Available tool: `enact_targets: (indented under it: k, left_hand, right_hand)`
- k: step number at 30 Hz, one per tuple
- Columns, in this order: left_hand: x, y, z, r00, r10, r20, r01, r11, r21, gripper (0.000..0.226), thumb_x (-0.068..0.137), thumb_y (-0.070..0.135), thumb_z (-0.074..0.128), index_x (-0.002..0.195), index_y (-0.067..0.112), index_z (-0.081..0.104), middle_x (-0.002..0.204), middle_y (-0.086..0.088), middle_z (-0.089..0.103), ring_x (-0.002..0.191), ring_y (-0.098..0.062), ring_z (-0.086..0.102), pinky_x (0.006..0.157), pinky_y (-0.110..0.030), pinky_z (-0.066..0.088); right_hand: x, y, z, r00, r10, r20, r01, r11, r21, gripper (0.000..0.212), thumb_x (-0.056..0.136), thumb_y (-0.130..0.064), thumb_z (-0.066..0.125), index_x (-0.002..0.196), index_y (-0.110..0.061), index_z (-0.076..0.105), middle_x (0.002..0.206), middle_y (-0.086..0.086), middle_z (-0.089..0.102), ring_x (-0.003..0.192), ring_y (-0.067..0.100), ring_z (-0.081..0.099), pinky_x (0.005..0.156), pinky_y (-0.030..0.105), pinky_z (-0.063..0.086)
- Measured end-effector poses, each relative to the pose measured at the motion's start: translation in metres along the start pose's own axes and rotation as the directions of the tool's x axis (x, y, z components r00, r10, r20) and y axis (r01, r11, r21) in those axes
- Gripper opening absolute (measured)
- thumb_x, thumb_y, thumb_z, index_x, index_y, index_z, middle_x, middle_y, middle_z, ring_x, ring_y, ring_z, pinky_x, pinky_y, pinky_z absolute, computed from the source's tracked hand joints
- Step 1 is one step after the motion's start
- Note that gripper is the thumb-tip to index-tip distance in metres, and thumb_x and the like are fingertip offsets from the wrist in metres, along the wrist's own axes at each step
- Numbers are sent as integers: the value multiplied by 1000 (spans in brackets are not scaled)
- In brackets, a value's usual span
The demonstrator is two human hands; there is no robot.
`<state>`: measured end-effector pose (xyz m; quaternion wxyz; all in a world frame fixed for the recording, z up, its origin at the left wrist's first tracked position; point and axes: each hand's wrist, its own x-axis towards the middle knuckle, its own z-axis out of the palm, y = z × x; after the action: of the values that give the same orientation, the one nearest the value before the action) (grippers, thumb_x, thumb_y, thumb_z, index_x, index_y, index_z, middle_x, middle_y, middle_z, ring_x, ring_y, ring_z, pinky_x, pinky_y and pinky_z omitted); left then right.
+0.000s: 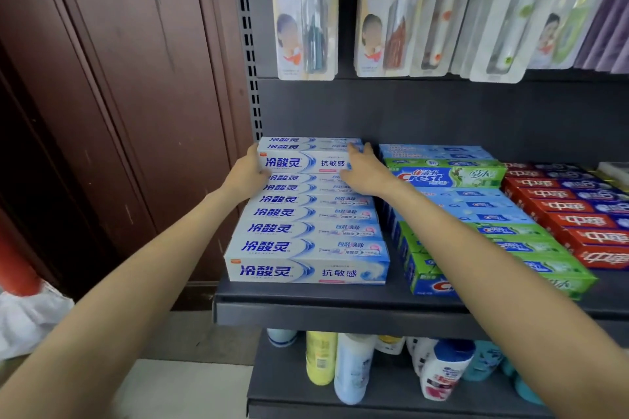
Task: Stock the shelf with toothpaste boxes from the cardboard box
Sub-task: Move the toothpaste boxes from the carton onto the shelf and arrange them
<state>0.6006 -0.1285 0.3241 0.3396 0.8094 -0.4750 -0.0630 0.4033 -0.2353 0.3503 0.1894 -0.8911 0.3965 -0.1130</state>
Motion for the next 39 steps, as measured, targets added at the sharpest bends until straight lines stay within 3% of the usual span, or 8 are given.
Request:
enact_targets:
  k: [7, 11, 16, 20, 23, 28, 32, 39]
  left_hand:
    - [-1, 4, 4, 1000, -16, 2, 16, 1000, 15, 66, 96, 8, 46, 148, 5, 5, 108, -23, 62, 73, -20, 54, 59, -24, 38]
    - [-1, 6, 2, 999, -45, 10, 46, 998, -32, 70, 96, 9, 47, 150, 8, 3, 118, -20, 60, 78, -20, 57, 63, -29, 44]
    - [-8, 16, -1, 989, -143, 47, 149, 974, -173, 81, 93, 19, 55, 150, 9, -3, 150, -11, 33, 128, -28, 44, 94, -33, 41]
    - [-23, 19, -11, 963, -248, 104, 269, 910, -315, 76, 91, 29, 58, 149, 9, 12, 153, -8, 29, 136, -28, 34, 109, -41, 32]
    - [-47, 20, -16, 936, -238, 261, 334, 836, -435, 48, 90, 29, 58, 134, 20, 42, 132, -2, 55, 113, -23, 57, 102, -43, 42]
    - [-69, 22, -10, 930, -226, 289, 354, 766, -538, 60, 92, 17, 56, 145, 17, 27, 100, 12, 56, 73, -6, 65, 64, -24, 55]
    - [-69, 18, -8, 916, -246, 317, 387, 747, -541, 75, 89, 18, 60, 149, 20, 15, 134, 4, 49, 90, -18, 66, 77, -36, 56]
    - [-69, 22, -7, 921, -197, 335, 371, 706, -604, 46, 92, 6, 53, 131, 24, 38, 106, 4, 64, 82, -16, 66, 64, -29, 53]
  right_hand:
    - [0, 4, -1, 1000, -23, -21, 20, 991, -129, 69, 98, -24, 43, 151, -11, 2, 157, 21, -6, 128, 39, 42, 98, 34, 40]
    - [-1, 4, 3, 999, -26, -36, 20, 988, -155, 71, 98, -26, 44, 151, -12, 0, 156, 22, -8, 119, 38, 50, 90, 33, 44]
    - [-5, 3, 0, 1000, -23, 11, 24, 997, -76, 77, 97, -32, 48, 151, -13, -4, 156, 20, -14, 122, 34, 50, 95, 33, 43]
    - [-19, 4, -4, 999, -19, 36, 21, 999, -30, 80, 96, -35, 48, 151, -17, -8, 156, 19, -15, 135, 38, 34, 101, 34, 37]
    - [-32, 6, 2, 997, 4, 76, -6, 1000, 21, 82, 96, -38, 47, 151, -18, -11, 156, 20, -13, 135, 37, 34, 101, 34, 35]
    - [-41, 2, 22, 992, 9, 127, -16, 998, 55, 79, 95, -48, 43, 152, -19, -4, 156, 20, -11, 145, 36, 7, 116, 43, 20]
    - [-40, 6, 29, 993, -11, 115, 3, 997, 74, 72, 96, -48, 41, 152, -19, 6, 157, 18, -10, 145, 34, -7, 118, 46, 13]
    - [-37, 7, 33, 995, -11, 102, 7, 999, 42, 73, 93, -56, 40, 151, -19, 16, 158, 17, -4, 145, 33, -6, 117, 43, 13]
